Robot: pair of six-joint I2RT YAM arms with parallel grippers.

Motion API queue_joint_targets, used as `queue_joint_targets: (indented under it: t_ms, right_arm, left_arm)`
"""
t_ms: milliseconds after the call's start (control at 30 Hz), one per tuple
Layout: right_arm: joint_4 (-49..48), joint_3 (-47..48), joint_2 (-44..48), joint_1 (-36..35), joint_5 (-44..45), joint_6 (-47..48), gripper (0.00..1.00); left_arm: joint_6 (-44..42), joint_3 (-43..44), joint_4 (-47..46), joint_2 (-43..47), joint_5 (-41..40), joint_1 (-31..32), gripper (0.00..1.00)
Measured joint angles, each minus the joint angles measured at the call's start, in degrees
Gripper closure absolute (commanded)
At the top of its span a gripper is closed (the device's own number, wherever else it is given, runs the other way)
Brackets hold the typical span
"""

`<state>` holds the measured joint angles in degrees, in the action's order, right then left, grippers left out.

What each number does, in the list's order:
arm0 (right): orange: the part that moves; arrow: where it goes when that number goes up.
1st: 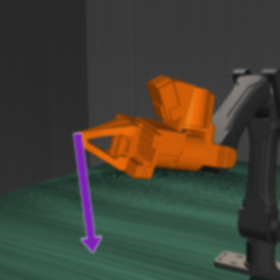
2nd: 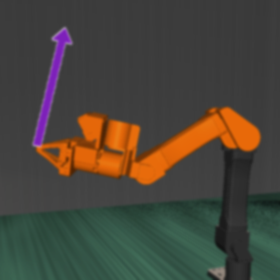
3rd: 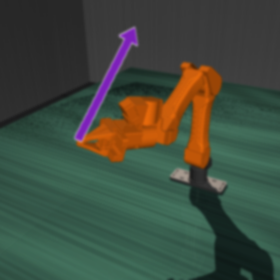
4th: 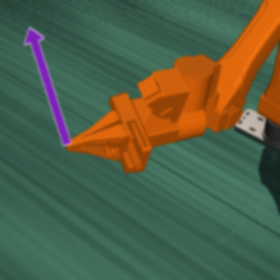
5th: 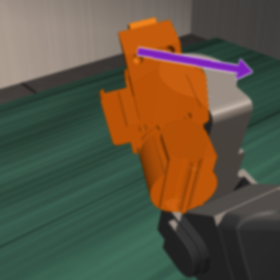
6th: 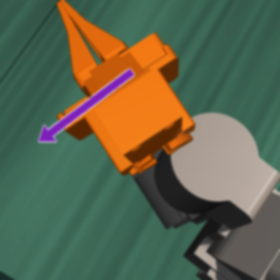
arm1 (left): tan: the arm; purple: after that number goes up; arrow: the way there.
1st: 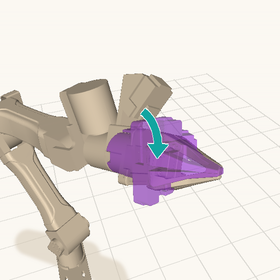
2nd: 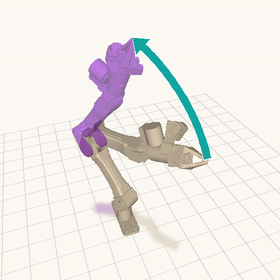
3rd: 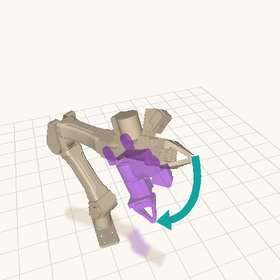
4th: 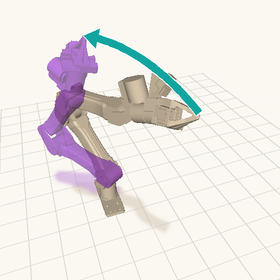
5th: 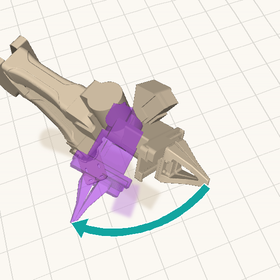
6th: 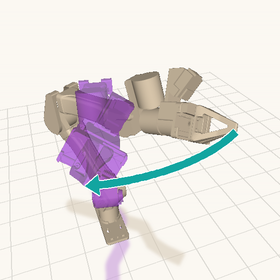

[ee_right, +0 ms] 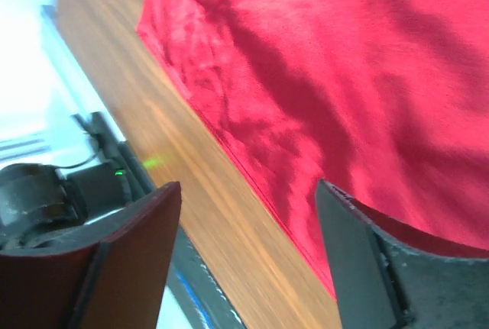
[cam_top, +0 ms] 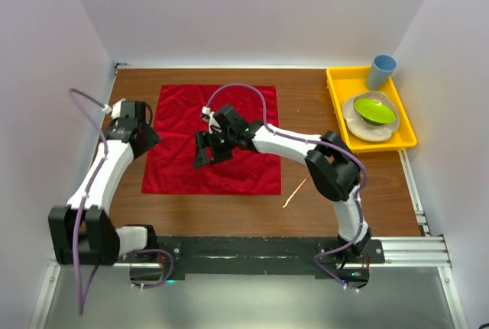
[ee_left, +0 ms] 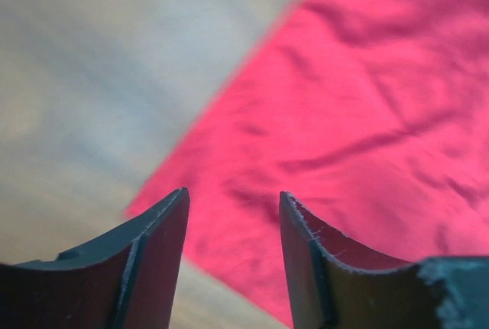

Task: Fold the napkin, place the utensils inside, and roll it up
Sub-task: Flatten the napkin out

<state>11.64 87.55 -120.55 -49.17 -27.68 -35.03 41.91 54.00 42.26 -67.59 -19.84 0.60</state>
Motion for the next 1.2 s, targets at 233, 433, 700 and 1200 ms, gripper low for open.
queue_joint_targets:
  t_ms: [233,433,700,1200]
  right_arm:
    - [13.2,-0.3,11.4,1.5,17.1,8.1,0.43]
    - [15.3,-9.7,15.6,8.8,27.0,10.1,0.53]
    - [16.2,-16.4,15.0,10.8,32.2,10.1,0.6]
    - [21.5,-17.2,15.6,2.8,46.7,12.1,0.29]
  left_arm:
    - [-7.8,4.7,-13.4,-21.3,13.7,0.0,0.48]
    - [-10.2,11.1,-15.8,-32.2,16.6,0.1,0.48]
    - [-11.3,13.4,-16.4,-35.0,15.2,0.1,0.46]
    - [-9.4,7.0,-7.5,-9.5,6.7,0.1,0.23]
